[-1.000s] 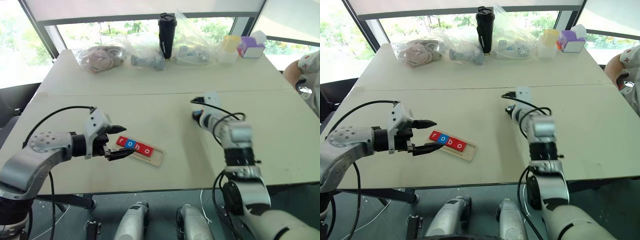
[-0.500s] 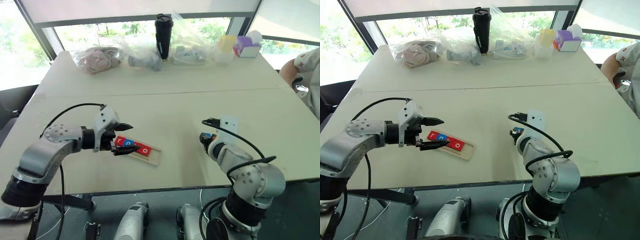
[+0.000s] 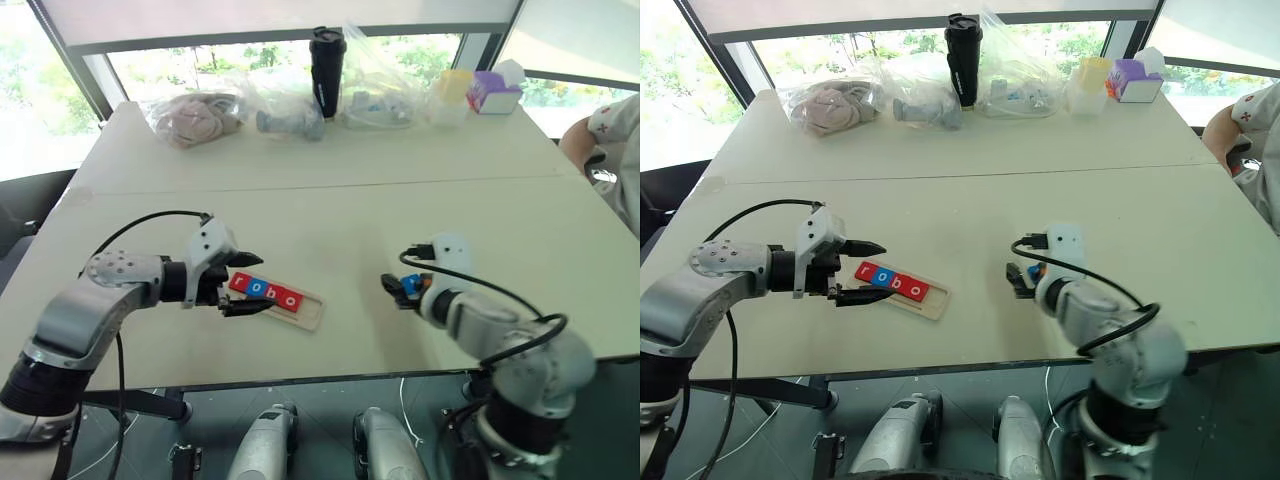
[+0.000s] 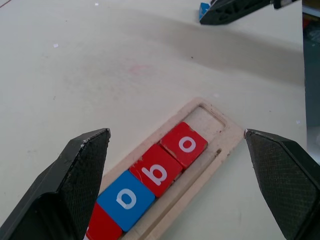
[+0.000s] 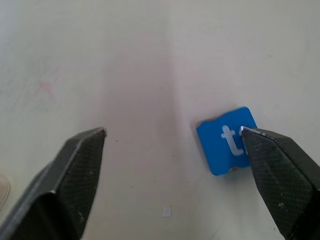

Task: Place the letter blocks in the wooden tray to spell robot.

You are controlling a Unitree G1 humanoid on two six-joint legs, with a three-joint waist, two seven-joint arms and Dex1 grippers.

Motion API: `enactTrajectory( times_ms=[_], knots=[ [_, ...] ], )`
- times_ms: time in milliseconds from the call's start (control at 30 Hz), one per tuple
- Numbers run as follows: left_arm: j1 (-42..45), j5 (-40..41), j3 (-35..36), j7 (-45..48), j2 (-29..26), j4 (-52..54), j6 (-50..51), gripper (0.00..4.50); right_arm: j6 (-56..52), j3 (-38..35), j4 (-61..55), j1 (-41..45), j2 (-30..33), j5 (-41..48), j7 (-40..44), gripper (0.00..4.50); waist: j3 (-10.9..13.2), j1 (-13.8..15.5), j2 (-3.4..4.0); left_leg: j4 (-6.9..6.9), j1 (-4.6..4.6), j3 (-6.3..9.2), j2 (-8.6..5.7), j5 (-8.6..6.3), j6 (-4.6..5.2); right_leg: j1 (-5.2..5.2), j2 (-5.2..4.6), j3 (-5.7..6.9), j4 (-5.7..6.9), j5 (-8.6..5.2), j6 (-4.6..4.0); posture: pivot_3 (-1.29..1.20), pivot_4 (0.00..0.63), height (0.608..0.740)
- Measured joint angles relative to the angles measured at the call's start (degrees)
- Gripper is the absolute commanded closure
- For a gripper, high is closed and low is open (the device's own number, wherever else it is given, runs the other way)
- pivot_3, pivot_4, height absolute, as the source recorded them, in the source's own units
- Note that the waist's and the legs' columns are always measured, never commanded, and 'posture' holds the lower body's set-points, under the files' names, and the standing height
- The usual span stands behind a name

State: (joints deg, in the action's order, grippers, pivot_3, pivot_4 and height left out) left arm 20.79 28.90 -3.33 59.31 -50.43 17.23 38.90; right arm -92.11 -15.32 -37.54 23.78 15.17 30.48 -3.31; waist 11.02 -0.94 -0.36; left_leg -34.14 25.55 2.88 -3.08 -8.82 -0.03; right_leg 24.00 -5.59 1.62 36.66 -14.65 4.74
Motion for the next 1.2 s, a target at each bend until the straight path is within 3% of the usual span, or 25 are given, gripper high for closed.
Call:
enactTrajectory(
  times_ms=[67,167,267,333,533,900,1000,1167,1200],
  knots=[
    [0.15,-0.05,0.32,1.04,-1.16,-0.04,-0.64,0.00,2.76,-0.42,1.30,4.88,10.36,2.73,9.38,0.04,0.01,0.09,0.00,0.03,-0.03,0.03,0.03,0.00,0.01,-0.07,0.00,0.05,-0.08,0.00,0.01,0.00,0.150,0.740],
    [0.45,-0.17,0.62,2.65,-2.03,-0.32,-1.45,0.00,20.12,1.62,2.77,0.44,27.39,4.76,31.85,0.04,-0.02,0.48,-0.06,0.19,-0.13,0.30,0.11,-0.12,0.14,-0.56,0.07,0.42,-0.59,-0.12,0.17,0.00,0.150,0.740],
    [1.26,-0.64,0.65,3.90,-2.54,-1.04,-2.10,0.00,40.97,7.31,11.78,-7.13,37.36,-0.49,49.46,0.04,-0.05,0.33,-0.14,0.13,-0.12,0.14,-0.02,-0.27,0.32,-0.63,0.01,0.41,-0.66,-0.19,0.36,0.00,0.150,0.740],
    [1.63,-0.87,0.66,4.62,-3.00,-1.38,-2.22,0.00,52.98,12.01,19.36,-9.87,40.64,-5.92,57.27,0.04,-0.03,0.24,-0.13,0.01,-0.12,-0.11,-0.09,-0.34,0.44,-0.61,-0.07,0.23,-0.66,-0.15,0.46,0.00,0.150,0.740],
    [1.98,-1.21,0.70,6.62,-4.45,-1.18,-2.23,0.00,79.21,21.64,39.86,-3.14,39.51,-15.88,71.60,0.04,0.02,-0.14,-0.16,-0.18,-0.21,-0.30,0.04,-0.37,0.45,-0.59,-0.12,0.02,-0.60,0.00,0.37,0.00,0.150,0.740],
    [-3.95,0.43,5.16,3.97,-6.48,5.40,0.97,0.00,104.77,30.72,67.89,13.30,32.39,-27.59,82.29,0.04,0.03,0.14,-0.19,-0.15,-0.22,-0.32,0.02,-0.36,0.43,-0.60,-0.12,0.02,-0.60,0.01,0.39,0.00,0.150,0.740],
    [-5.56,1.03,6.75,2.81,-6.69,6.89,2.11,0.00,107.65,31.83,74.40,17.28,30.56,-29.08,84.89,0.83,0.03,0.12,-0.19,-0.16,-0.32,-0.29,0.04,-0.34,0.39,-0.66,-0.08,0.02,-0.56,0.05,0.32,0.00,0.150,0.740],
    [-7.54,1.84,8.58,1.50,-6.85,8.58,3.00,0.00,104.79,31.85,79.10,19.66,29.41,-29.01,91.10,3.35,0.03,0.31,-0.19,-0.20,-0.35,-0.24,0.04,-0.33,0.38,-0.72,-0.08,0.02,-0.55,0.06,0.30,0.00,0.150,0.740],
    [-7.58,1.85,8.68,1.39,-6.85,8.63,3.00,0.00,103.26,31.79,79.28,19.88,29.32,-28.92,91.90,3.36,0.02,0.32,-0.19,-0.20,-0.35,-0.24,0.04,-0.33,0.37,-0.71,-0.08,0.02,-0.55,0.06,0.30,0.00,0.150,0.740]
  ],
)
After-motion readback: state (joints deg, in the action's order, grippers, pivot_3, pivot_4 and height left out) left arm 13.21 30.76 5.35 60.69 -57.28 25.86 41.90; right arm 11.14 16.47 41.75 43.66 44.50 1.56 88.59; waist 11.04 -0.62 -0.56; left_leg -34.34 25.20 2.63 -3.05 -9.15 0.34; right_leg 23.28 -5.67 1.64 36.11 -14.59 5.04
